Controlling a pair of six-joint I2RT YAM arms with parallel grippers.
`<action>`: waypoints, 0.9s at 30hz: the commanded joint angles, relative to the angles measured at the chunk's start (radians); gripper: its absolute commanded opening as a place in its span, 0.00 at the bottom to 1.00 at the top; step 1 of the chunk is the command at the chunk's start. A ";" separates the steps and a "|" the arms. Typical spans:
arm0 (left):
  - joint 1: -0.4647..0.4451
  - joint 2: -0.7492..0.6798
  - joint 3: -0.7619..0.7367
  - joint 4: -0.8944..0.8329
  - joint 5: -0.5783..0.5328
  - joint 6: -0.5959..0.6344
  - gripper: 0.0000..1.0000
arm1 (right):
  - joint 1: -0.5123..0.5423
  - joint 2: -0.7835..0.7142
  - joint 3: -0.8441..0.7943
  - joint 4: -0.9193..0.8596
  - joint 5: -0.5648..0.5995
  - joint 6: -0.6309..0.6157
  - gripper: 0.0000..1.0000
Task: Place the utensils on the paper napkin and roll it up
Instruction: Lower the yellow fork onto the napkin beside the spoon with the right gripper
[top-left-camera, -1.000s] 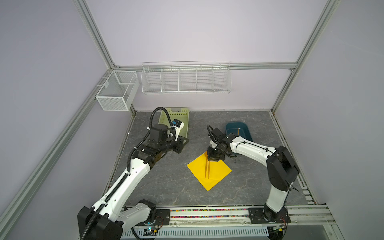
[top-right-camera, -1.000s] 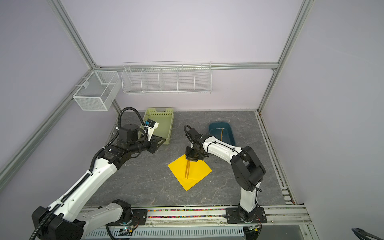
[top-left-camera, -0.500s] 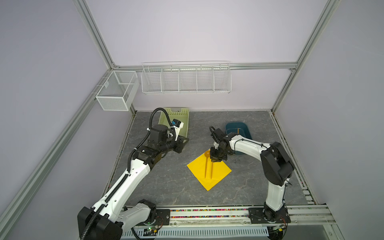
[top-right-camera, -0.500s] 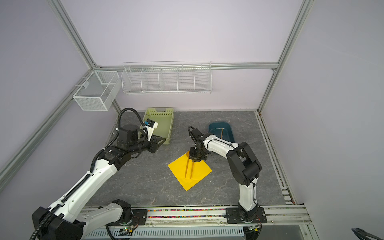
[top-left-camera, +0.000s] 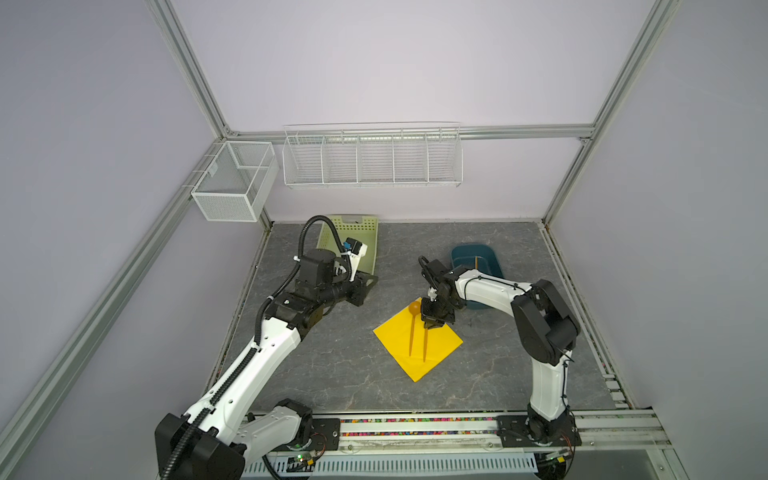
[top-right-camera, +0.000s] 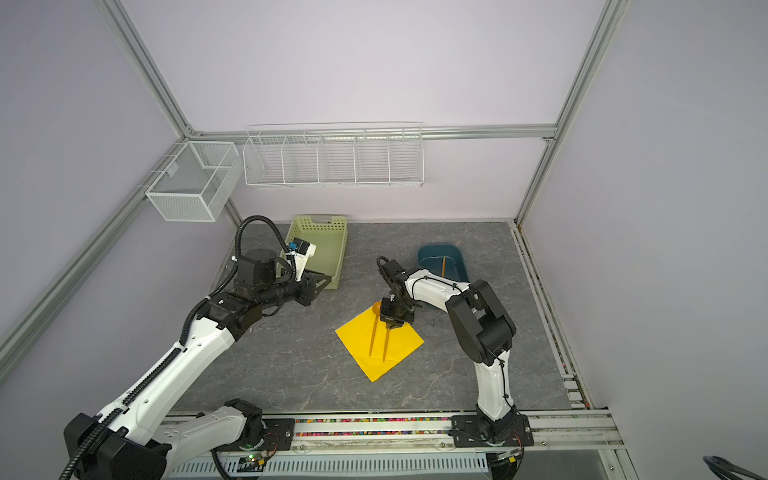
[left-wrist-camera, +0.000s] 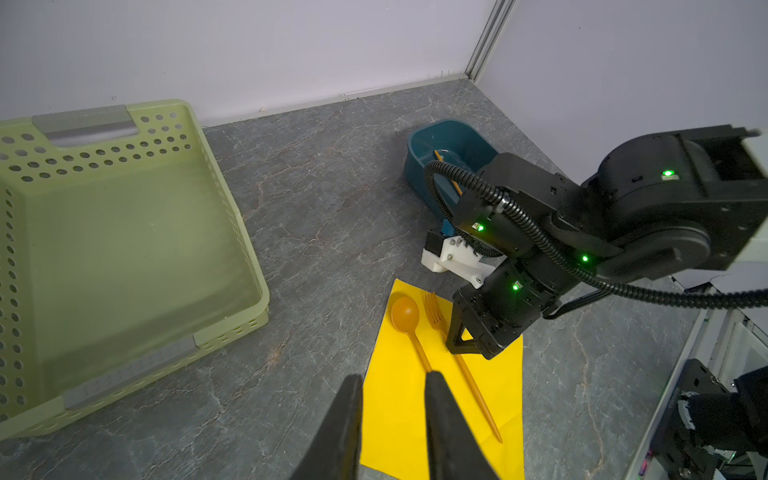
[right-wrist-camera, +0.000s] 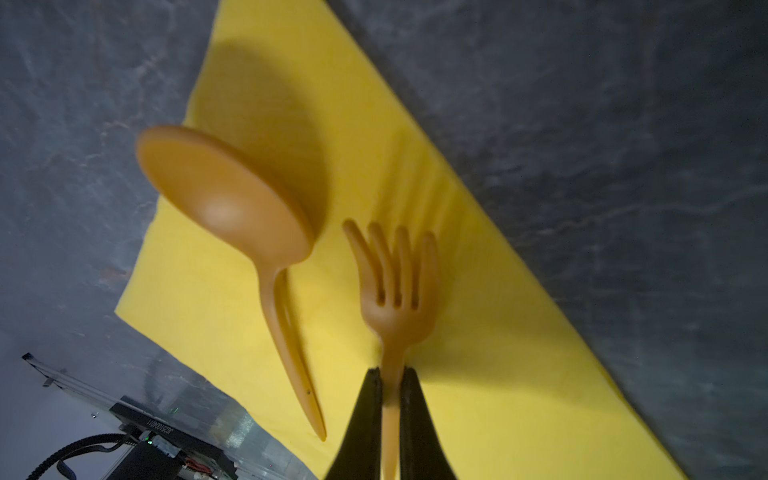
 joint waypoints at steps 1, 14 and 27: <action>0.003 -0.002 -0.008 0.006 0.005 0.003 0.27 | -0.004 0.013 0.018 -0.023 -0.014 -0.011 0.07; 0.003 0.000 -0.006 0.003 0.005 0.004 0.26 | -0.003 0.012 0.036 -0.021 -0.023 -0.010 0.07; 0.003 -0.002 -0.006 0.000 0.001 0.006 0.26 | -0.004 0.032 0.055 -0.024 -0.024 -0.011 0.07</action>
